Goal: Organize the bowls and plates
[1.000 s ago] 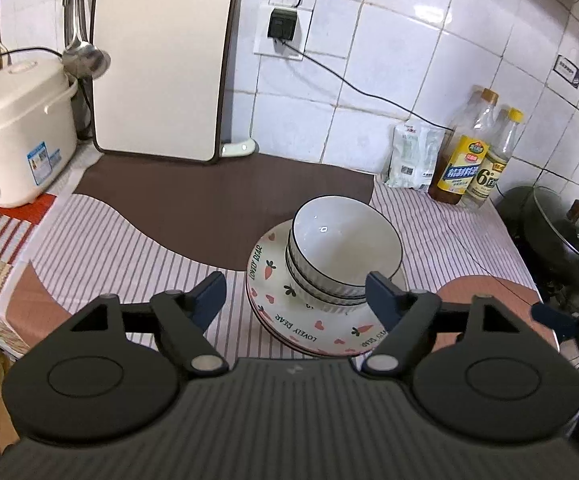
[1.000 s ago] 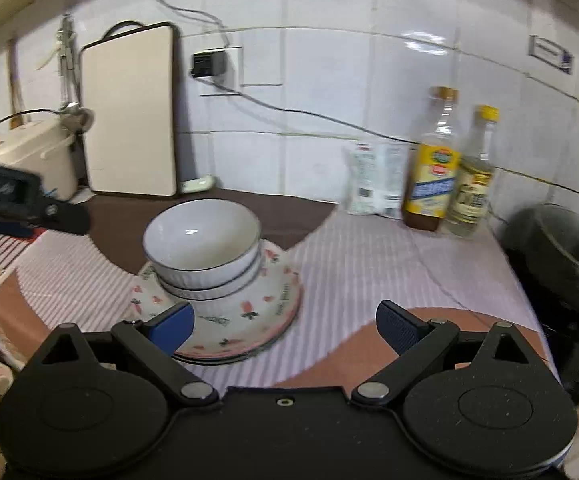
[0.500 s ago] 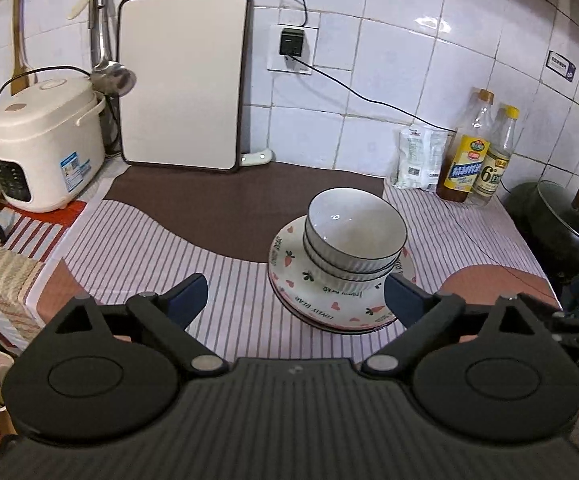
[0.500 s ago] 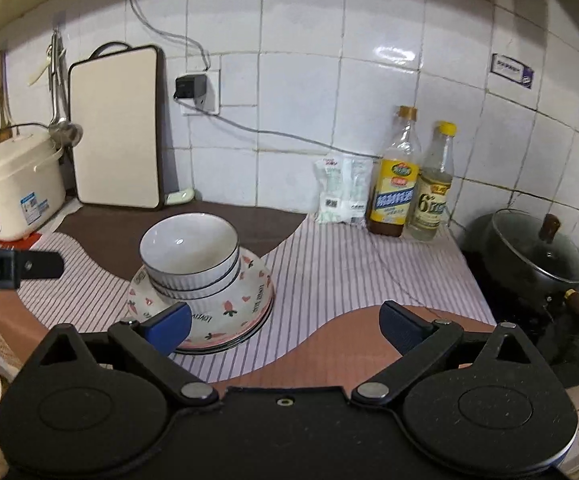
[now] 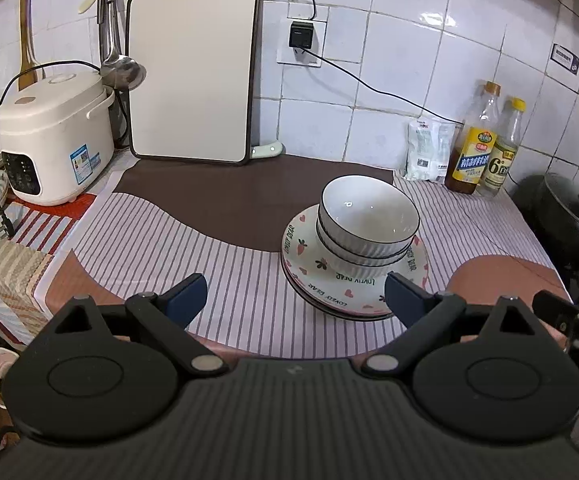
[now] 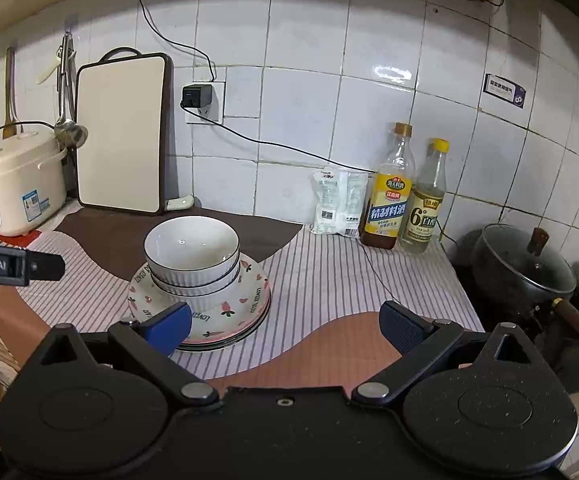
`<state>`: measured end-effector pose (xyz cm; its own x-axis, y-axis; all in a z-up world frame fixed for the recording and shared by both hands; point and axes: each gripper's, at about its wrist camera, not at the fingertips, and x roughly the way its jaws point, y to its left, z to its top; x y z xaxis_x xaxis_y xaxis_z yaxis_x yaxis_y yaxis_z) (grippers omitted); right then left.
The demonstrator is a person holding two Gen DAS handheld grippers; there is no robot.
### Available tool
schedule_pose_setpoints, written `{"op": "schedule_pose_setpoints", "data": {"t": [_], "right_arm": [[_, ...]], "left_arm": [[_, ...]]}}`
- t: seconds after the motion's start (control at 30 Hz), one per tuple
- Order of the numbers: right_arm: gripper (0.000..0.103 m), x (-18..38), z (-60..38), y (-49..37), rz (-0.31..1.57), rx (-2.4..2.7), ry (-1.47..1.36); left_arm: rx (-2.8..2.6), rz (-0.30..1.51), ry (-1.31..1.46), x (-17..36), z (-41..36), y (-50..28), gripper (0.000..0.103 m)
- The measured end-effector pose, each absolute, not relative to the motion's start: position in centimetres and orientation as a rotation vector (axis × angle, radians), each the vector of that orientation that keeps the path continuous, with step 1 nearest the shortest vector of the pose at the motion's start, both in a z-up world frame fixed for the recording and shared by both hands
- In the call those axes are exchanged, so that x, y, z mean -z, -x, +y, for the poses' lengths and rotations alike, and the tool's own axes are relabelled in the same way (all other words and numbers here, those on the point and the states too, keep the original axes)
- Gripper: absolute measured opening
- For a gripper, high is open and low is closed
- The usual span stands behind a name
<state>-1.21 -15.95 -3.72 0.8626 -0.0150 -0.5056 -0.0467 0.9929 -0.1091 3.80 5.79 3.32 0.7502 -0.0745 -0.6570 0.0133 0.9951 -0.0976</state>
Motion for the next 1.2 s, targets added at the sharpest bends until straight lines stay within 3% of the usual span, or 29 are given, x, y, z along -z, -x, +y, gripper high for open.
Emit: {"op": "schedule_pose_setpoints", "data": {"t": [1.2], "right_arm": [[0.102,4.3,-17.0,3.1,0.469,0.055,0.086]], "left_arm": [[0.045,0.627,-0.031,-3.5,4.4,-1.4,0.096]]}}
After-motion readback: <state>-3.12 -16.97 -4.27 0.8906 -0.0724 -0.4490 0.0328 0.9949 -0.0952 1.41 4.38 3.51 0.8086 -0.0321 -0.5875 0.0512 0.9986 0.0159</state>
